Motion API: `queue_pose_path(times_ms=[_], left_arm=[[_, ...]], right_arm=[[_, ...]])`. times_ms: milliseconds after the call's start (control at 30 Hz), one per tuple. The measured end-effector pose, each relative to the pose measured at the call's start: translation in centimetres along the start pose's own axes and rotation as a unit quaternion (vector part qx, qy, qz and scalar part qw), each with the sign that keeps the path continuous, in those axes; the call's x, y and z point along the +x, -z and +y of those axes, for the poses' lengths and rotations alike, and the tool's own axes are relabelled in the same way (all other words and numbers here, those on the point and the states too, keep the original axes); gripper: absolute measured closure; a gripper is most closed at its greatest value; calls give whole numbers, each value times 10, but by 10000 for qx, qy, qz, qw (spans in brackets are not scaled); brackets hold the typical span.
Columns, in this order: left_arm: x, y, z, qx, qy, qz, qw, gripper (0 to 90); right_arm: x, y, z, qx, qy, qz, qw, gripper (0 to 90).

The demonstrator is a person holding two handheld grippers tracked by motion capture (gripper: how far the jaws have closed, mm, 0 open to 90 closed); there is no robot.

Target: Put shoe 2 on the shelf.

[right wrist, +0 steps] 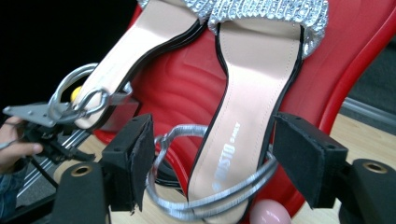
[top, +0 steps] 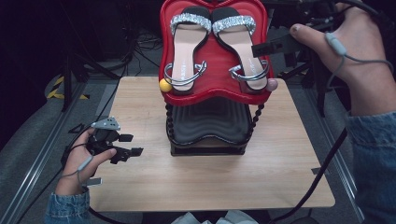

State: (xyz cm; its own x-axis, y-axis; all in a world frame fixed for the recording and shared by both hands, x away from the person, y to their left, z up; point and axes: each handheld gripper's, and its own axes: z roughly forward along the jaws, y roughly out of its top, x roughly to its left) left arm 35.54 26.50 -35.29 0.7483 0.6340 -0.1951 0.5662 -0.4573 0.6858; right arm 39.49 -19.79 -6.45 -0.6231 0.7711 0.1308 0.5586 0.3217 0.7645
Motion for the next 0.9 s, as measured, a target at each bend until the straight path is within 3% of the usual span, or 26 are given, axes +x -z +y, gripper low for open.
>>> queue_pose_path(times_ms=[133, 267, 533, 900], left_arm=[[1, 0, -1, 28, 43, 18, 10000, 294], [-1, 0, -3, 28, 63, 47, 10000, 294], [-1, 3, -6, 30, 94, 87, 9999, 293], [0, 6, -7, 39, 119, 78, 9999, 293]], right_arm=[[-5, 9, -13, 116, 417, 187, 9989, 340], [-13, 16, -28, 80, 484, 396, 9980, 336], [-27, 26, -57, 79, 775, 547, 9955, 334], [-42, 28, -78, 112, 918, 745, 9929, 337]])
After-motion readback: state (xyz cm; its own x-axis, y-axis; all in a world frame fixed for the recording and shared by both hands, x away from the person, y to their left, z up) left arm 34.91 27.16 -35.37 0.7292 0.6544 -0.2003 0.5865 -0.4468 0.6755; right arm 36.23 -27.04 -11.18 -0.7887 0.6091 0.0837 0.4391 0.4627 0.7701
